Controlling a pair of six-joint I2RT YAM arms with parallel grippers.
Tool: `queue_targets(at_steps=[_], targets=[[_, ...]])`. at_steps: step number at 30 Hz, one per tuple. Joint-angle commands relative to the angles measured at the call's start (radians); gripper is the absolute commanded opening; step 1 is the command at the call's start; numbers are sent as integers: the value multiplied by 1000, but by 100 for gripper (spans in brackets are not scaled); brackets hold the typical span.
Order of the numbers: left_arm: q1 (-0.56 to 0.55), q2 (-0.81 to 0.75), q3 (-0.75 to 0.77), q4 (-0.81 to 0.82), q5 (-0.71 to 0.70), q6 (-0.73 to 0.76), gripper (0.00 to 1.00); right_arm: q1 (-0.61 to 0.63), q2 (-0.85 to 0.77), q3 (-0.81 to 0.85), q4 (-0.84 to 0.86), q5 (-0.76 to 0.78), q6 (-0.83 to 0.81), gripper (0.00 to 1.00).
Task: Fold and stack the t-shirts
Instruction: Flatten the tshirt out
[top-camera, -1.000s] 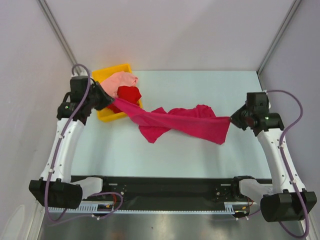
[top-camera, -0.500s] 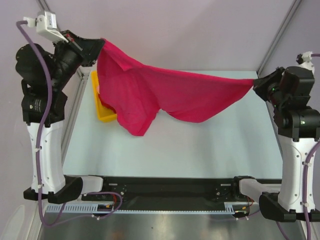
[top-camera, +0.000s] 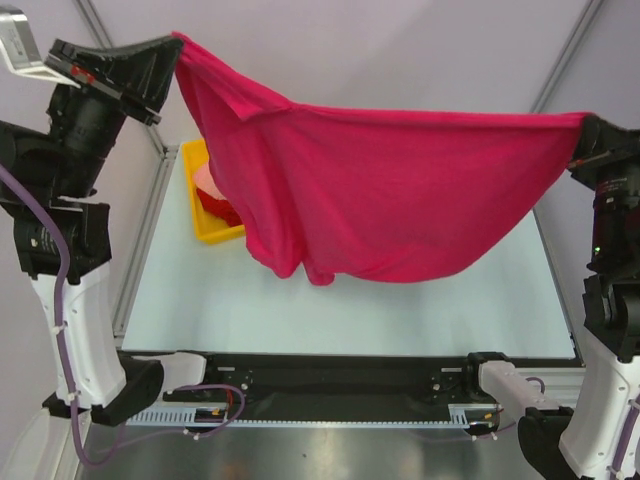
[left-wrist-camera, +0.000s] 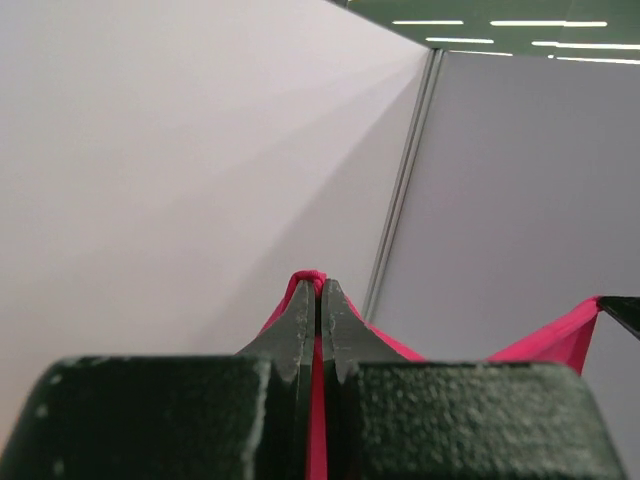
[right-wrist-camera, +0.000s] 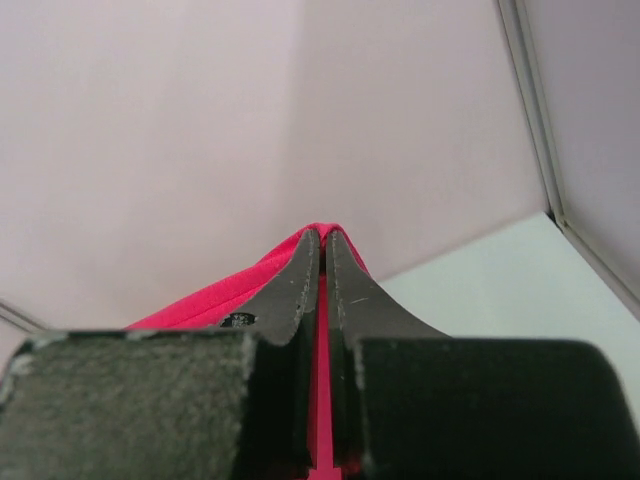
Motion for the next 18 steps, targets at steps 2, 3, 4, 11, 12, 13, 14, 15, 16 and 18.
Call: queue_targets(at_steps=[2,3,4,11,12,13,14,15,16,18], targets=[[-3,53,175,102,23,-22,0,-5,31,60,147,22,-37,0],[-3,39,185,109,30,-31,0,-5,20,63,150,-2,-38,0],[-3,24,179,119,44,-34,0,-5,-12,65,148,-16,-41,0],[-3,-200,87,162,73,-34,0,-5,-173,115,75,-120,-63,0],[-3,-230,73,165,81,-39,0,-5,-184,136,55,-126,-61,0],[-3,-240,64,181,89,-42,0,-5,-193,140,48,-119,-58,0],[-3,-250,53,199,108,-49,0,-5,-212,137,44,-110,-55,0],[-3,-272,-3,228,115,-74,0,-3,-222,106,54,-108,-57,0],[-3,-284,-48,260,116,-82,0,-5,-233,62,73,-108,-64,0],[-3,-292,-193,357,67,-97,0,-3,-258,-51,145,-55,-32,0]])
